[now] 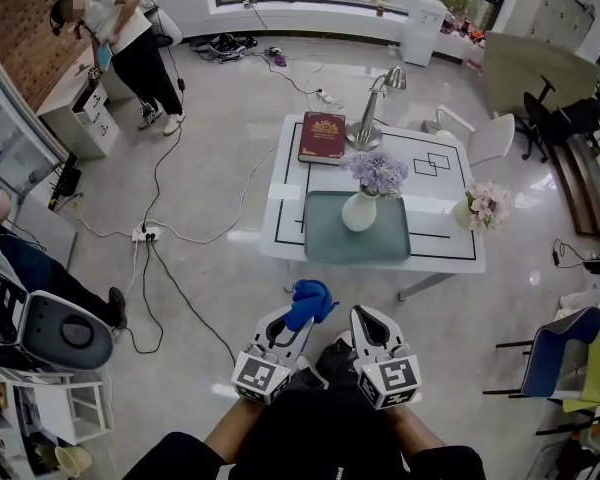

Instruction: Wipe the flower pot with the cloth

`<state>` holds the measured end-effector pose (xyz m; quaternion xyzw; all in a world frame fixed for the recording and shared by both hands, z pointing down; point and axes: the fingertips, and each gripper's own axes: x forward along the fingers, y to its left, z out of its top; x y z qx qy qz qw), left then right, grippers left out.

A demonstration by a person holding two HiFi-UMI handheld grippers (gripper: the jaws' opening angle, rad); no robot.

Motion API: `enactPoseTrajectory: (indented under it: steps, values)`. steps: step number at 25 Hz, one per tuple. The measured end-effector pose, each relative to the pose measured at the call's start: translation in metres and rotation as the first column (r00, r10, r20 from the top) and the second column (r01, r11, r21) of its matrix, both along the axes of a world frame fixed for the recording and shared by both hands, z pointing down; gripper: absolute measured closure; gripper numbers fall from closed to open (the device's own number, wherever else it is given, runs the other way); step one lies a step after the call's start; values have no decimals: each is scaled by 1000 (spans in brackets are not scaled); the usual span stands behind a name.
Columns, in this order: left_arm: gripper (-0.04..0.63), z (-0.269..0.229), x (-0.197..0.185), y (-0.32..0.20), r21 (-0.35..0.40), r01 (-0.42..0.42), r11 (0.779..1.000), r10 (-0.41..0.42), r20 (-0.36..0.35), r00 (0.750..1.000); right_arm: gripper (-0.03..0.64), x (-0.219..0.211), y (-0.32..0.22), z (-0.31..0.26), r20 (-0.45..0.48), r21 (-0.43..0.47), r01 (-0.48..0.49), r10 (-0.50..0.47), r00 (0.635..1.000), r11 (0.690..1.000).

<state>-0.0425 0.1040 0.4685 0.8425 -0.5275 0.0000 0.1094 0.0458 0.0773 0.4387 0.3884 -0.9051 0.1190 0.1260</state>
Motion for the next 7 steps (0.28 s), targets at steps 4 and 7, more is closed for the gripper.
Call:
enactPoseTrajectory:
  steps: [4, 7]
  values:
    - [489, 0, 2, 2, -2, -1, 1000, 1, -2, 1000, 609, 3, 1, -1, 1, 5, -3, 3, 1000, 1000]
    - [489, 0, 3, 4, -4, 1, 1000, -1, -6, 1000, 609, 5, 2, -3, 2, 9, -5, 5, 1000, 1000]
